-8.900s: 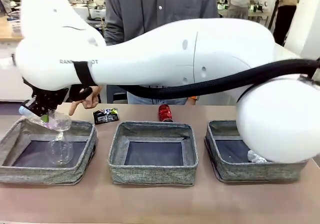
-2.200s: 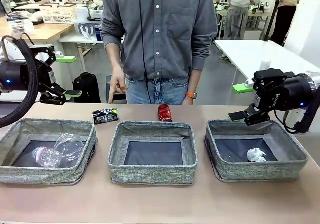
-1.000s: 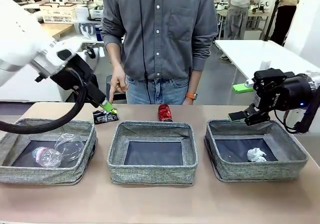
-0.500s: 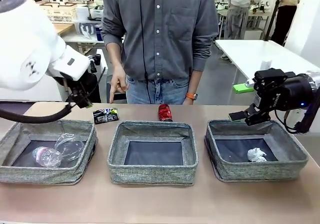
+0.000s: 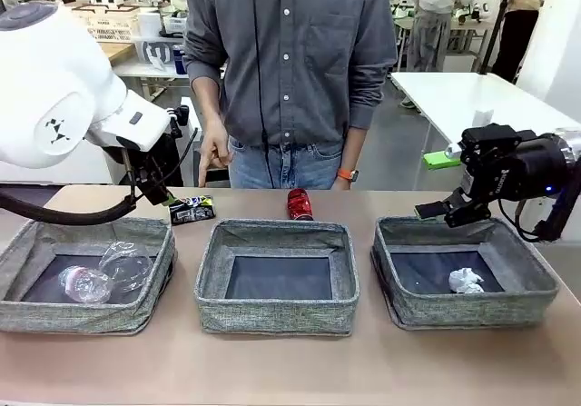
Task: Sort the waste into the appropriate baskets.
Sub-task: Pick up the waste item pointed out by the person.
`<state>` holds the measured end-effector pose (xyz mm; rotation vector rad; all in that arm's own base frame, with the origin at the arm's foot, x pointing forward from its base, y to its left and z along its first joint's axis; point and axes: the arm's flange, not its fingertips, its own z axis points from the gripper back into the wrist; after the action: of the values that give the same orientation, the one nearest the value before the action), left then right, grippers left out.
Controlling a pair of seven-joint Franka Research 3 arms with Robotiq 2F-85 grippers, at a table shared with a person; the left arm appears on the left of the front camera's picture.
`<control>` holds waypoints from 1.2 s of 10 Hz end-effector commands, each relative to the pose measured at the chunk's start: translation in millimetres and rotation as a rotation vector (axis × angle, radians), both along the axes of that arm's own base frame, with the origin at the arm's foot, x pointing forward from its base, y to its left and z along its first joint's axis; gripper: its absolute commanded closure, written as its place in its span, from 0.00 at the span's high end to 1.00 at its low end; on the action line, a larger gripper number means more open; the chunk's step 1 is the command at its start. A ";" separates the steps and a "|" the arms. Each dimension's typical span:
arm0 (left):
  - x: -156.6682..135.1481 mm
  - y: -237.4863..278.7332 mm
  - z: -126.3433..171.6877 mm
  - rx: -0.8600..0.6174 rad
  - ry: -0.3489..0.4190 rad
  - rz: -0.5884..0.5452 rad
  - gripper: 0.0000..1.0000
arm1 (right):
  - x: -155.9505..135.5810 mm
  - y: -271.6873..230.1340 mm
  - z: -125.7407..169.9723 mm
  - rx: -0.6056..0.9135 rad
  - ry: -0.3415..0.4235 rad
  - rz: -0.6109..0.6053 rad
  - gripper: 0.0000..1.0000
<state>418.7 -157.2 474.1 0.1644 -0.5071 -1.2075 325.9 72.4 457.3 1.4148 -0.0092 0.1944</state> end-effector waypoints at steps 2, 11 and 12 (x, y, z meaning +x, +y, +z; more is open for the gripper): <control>13.0 -4.4 4.7 0.088 0.031 0.002 0.99 | -0.5 -0.1 1.7 0.014 -0.017 0.002 1.00; 167.5 48.3 -46.3 0.031 0.227 -0.101 0.99 | -0.5 -0.1 1.7 0.014 -0.017 0.002 1.00; 173.3 50.6 -54.8 0.005 0.218 -0.126 0.99 | -0.5 -0.1 1.7 0.014 -0.017 0.002 1.00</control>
<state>584.8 -111.3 419.2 0.0455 -0.2791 -1.2965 325.8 72.4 457.3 1.4146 -0.0091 0.1947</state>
